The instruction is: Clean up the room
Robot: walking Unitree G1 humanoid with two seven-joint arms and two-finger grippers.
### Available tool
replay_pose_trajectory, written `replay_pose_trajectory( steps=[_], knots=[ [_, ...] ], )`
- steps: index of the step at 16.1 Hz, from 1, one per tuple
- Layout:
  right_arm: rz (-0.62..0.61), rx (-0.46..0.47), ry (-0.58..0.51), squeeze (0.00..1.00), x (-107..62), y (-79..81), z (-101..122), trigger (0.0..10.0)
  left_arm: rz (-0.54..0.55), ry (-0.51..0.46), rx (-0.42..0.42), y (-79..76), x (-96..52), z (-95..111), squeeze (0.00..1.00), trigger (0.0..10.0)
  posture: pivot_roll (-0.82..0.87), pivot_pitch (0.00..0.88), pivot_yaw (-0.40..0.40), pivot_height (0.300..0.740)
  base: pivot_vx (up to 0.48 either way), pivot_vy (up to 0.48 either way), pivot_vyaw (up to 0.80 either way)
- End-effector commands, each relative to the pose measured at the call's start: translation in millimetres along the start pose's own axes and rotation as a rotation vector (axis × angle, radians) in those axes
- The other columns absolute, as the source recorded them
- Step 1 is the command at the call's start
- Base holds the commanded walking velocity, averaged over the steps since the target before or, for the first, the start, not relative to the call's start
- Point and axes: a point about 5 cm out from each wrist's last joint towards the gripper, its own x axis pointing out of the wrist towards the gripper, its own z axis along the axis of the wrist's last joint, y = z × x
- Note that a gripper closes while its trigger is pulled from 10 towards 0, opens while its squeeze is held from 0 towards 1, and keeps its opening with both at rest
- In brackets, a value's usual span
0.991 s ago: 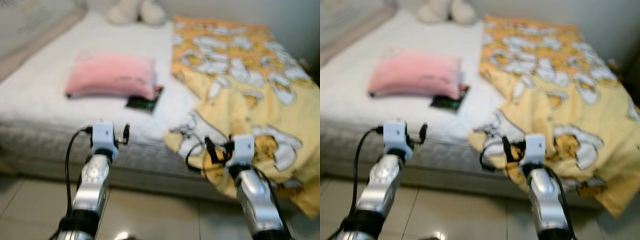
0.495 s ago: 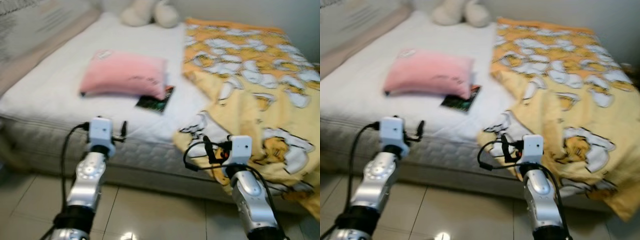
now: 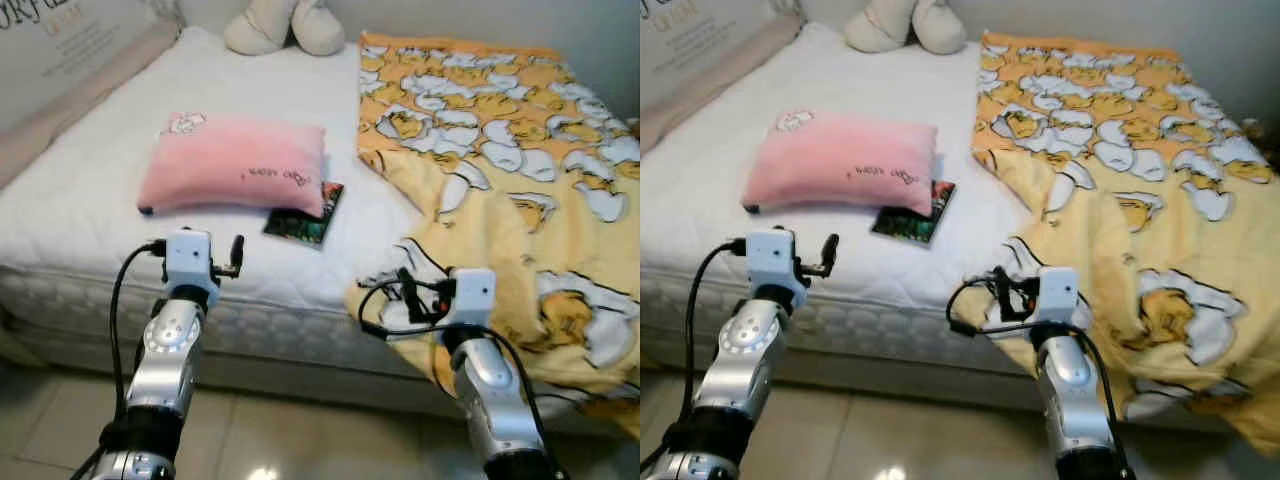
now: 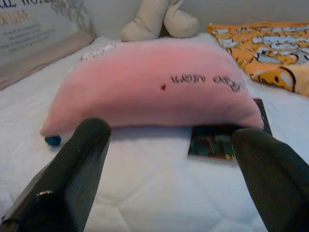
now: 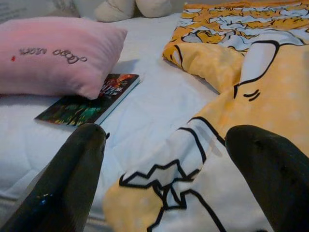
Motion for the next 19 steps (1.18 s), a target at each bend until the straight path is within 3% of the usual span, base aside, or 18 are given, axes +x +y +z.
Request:
replay_pose_trajectory(
  steps=[1, 4, 8, 14, 17, 19],
  knots=[
    [-0.041, 0.001, -0.003, 0.32, -3.3, -13.3, 0, 10.0, -0.024, -0.019, -0.013, -9.4, 1.7, 4, 0.0, 10.0, -0.1, 0.0, 0.005, 0.74, 0.0, 0.48, 0.0],
    [-0.053, -0.027, -0.009, 0.33, -3.2, -13.5, 0, 10.0, -0.038, -0.015, 0.03, -8.8, 3.6, 5, 0.0, 10.0, -0.1, 0.0, 0.005, 0.74, 0.0, 0.48, 0.73],
    [-0.055, -0.021, -0.018, 0.29, -3.2, -14.3, 2, 10.0, -0.04, -0.02, 0.028, -7.8, 10.3, 10, 0.0, 10.0, -0.11, 0.0, 0.006, 0.74, 0.273, 0.34, 0.0],
    [-0.056, -0.031, -0.042, 0.29, -3.1, -14.1, 5, 10.0, -0.052, -0.017, 0.057, -9.5, 17.1, 13, 0.0, 10.0, -0.11, 0.0, 0.008, 0.74, 0.472, 0.0, 0.0],
    [-0.184, -0.045, -0.159, 0.29, -3.8, -25.7, 23, 10.0, -0.091, -0.006, 0.048, -15.1, 15.8, 11, 0.0, 10.0, -0.11, 0.0, 0.01, 0.74, 0.48, 0.0, 0.0],
    [-0.265, -0.016, -0.205, 0.29, -5.6, -34.9, 33, 10.0, -0.133, -0.068, 0.006, -21.9, 14.9, 21, 0.0, 10.0, -0.11, 0.0, 0.01, 0.74, 0.48, 0.0, 0.0]
  ],
)
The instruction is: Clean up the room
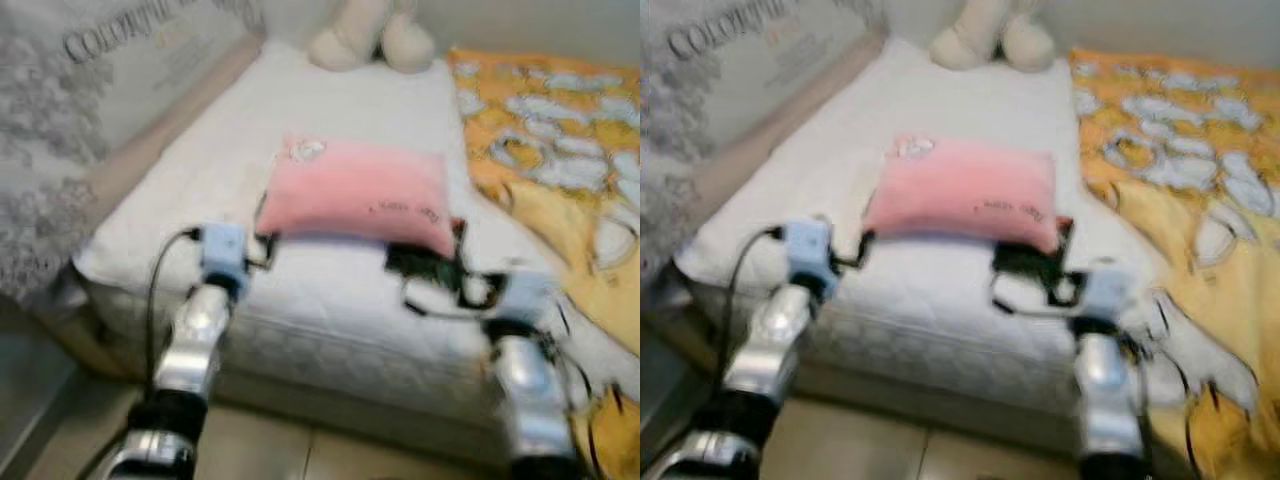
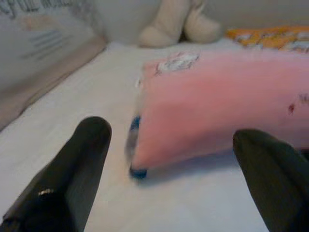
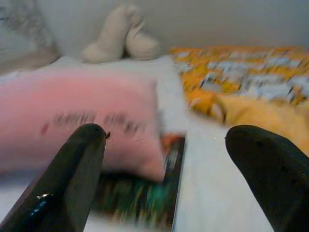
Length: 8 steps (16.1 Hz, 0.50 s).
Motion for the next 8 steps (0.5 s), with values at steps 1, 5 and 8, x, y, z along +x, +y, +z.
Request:
replay_pose_trajectory(
  steps=[1, 5, 8],
  knots=[
    [-0.002, 0.03, -0.037, 0.3, 3.2, 7.6, 8.3, 10.0, 0.024, -0.046, 0.014, 10.7, 0.4, 10.3, 0.0, 10.0, -0.11, 0.0, 0.011, 0.74, 0.48, 0.0, 0.0],
    [-0.013, 0.024, -0.024, 0.28, 1.4, 10.3, 4.5, 10.0, 0.005, -0.057, -0.008, 6.2, 3.1, 13.0, 0.0, 10.0, -0.12, 0.0, 0.016, 0.74, 0.203, 0.0, 0.0],
    [-0.005, 0.017, -0.016, 0.28, 1.9, 11.5, 4.1, 10.0, 0.01, -0.055, -0.005, 7.9, 4.1, 13.9, 0.0, 10.0, -0.12, 0.0, 0.016, 0.74, 0.48, 0.0, 0.0]
  ],
)
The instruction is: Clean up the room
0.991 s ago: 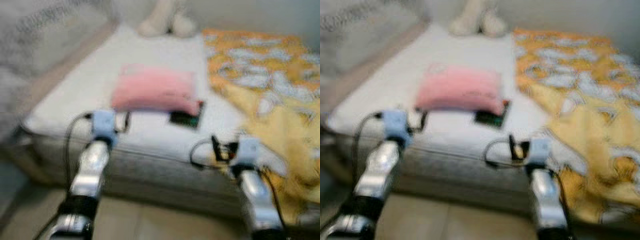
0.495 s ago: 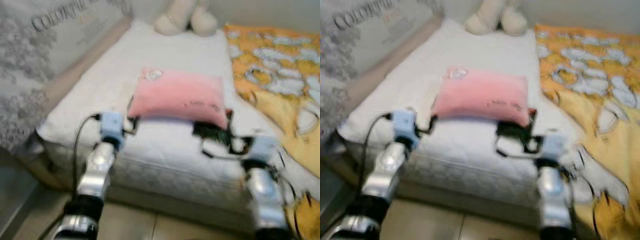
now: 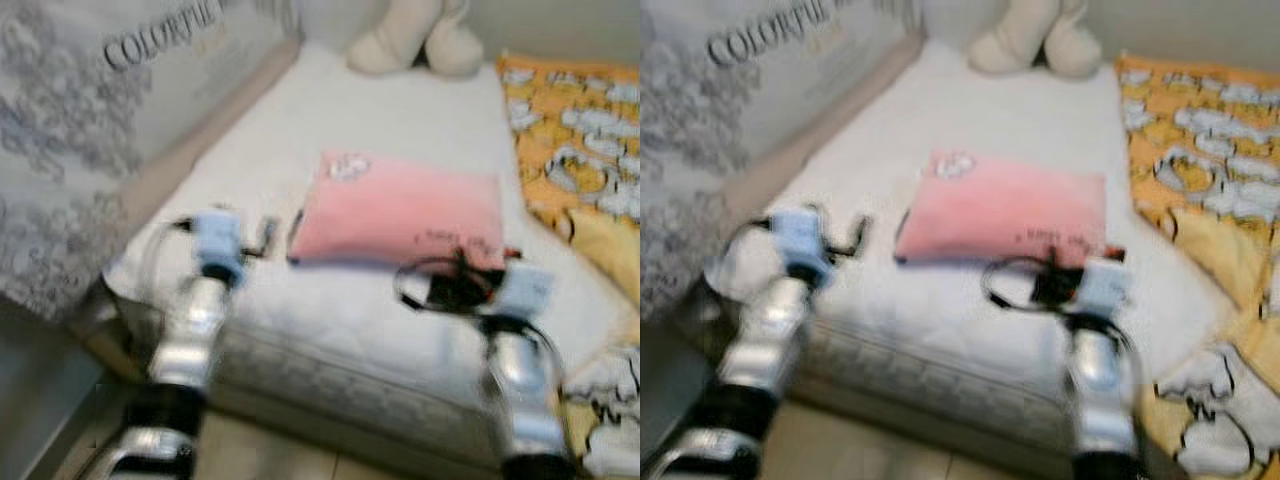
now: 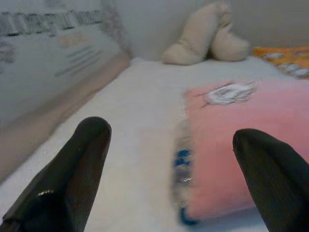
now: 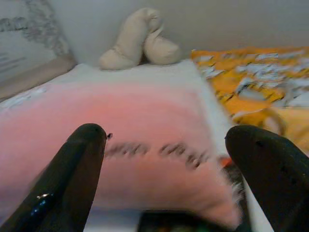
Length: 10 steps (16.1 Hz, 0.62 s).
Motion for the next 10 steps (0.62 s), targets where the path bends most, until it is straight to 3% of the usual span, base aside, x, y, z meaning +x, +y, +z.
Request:
replay_pose_trajectory(
  steps=[1, 7, 10],
  knots=[
    [0.021, 0.013, 0.005, 0.27, 2.2, 9.1, 1, 10.0, 0.021, -0.019, 0.021, 12.1, 1.3, 6, 0.0, 10.0, -0.12, 0.0, 0.016, 0.74, 0.48, 0.0, 0.0],
    [-0.067, 0.236, 0.126, 0.25, 11.0, 7.4, -9, 10.0, -0.018, -0.035, 0.04, 6.9, 2.5, 9, 0.0, 10.0, -0.11, 0.0, 0.02, 0.74, 0.48, 0.0, 0.0],
    [-0.167, 0.522, 0.269, 0.24, 19.5, 5.7, -22, 10.0, -0.02, -0.06, 0.046, 10.1, 4.7, 16, 0.0, 10.0, -0.11, 0.0, 0.028, 0.74, 0.0, 0.0, 0.0]
  ],
)
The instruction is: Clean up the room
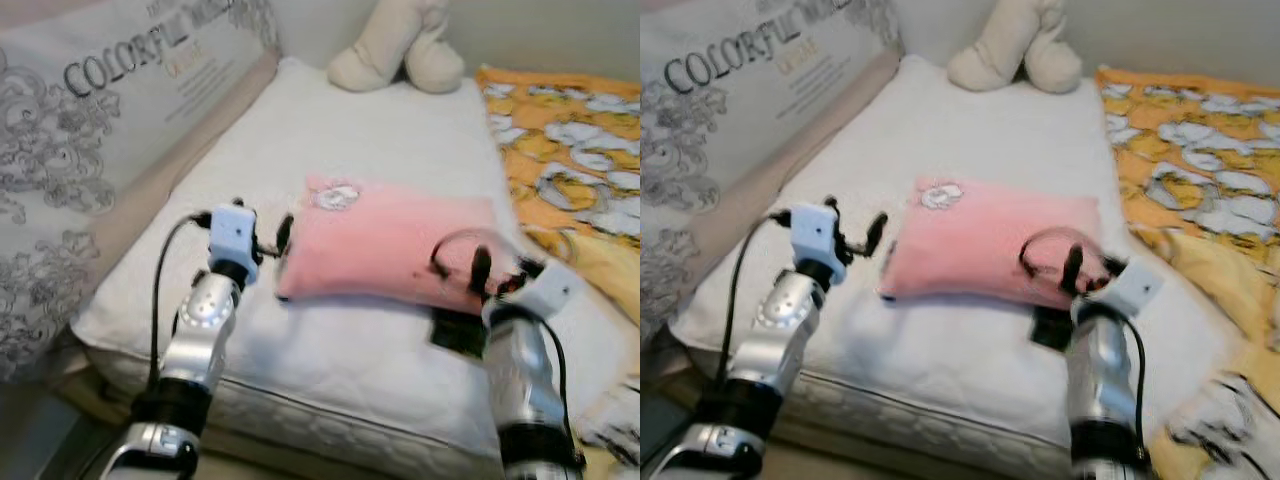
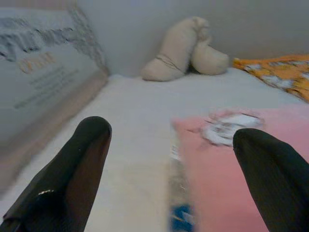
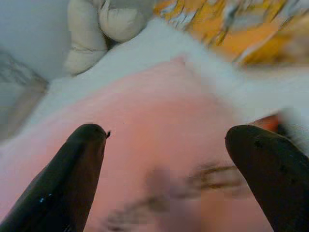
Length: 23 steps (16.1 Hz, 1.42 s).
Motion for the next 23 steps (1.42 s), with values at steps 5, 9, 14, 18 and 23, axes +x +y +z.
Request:
replay_pose_trajectory(
  steps=[5, 9, 14, 18, 23],
  knots=[
    [-0.087, 0.177, 0.226, 0.24, 10.0, 2.4, -38, 10.0, 0.012, -0.019, 0.036, 16.1, -1.4, 11, 0.0, 10.0, -0.06, 0.0, 0.05, 0.74, 0.0, 0.0, 0.0],
    [-0.174, 0.004, 0.256, 0.2, 20.0, -4.6, -38, 9.4, 0.007, 0.003, 0.074, 28.6, -14.0, 12, 0.0, 10.0, 0.0, 0.009, 0.067, 0.74, 0.0, 0.0, 0.0],
    [-0.239, -0.017, 0.423, 0.24, 12.5, -16.1, -60, 0.0, -0.004, 0.031, 0.103, 34.2, -20.8, 15, 0.0, 10.0, 0.03, 0.052, 0.07, 0.74, 0.0, 0.0, 0.0],
    [-0.228, -0.023, 0.378, 0.24, 18.8, -17.5, -50, 0.0, 0.0, 0.045, 0.098, 34.3, -19.2, 16, 0.0, 10.0, 0.01, 0.05, 0.072, 0.74, 0.0, 0.0, 0.0],
    [-0.112, -0.196, 0.228, 0.24, 30.8, -1.8, -28, 0.0, -0.013, 0.051, 0.093, 27.6, -14.8, 14, 0.0, 10.0, -0.01, 0.034, 0.07, 0.74, 0.0, 0.0, 0.0]
  ],
)
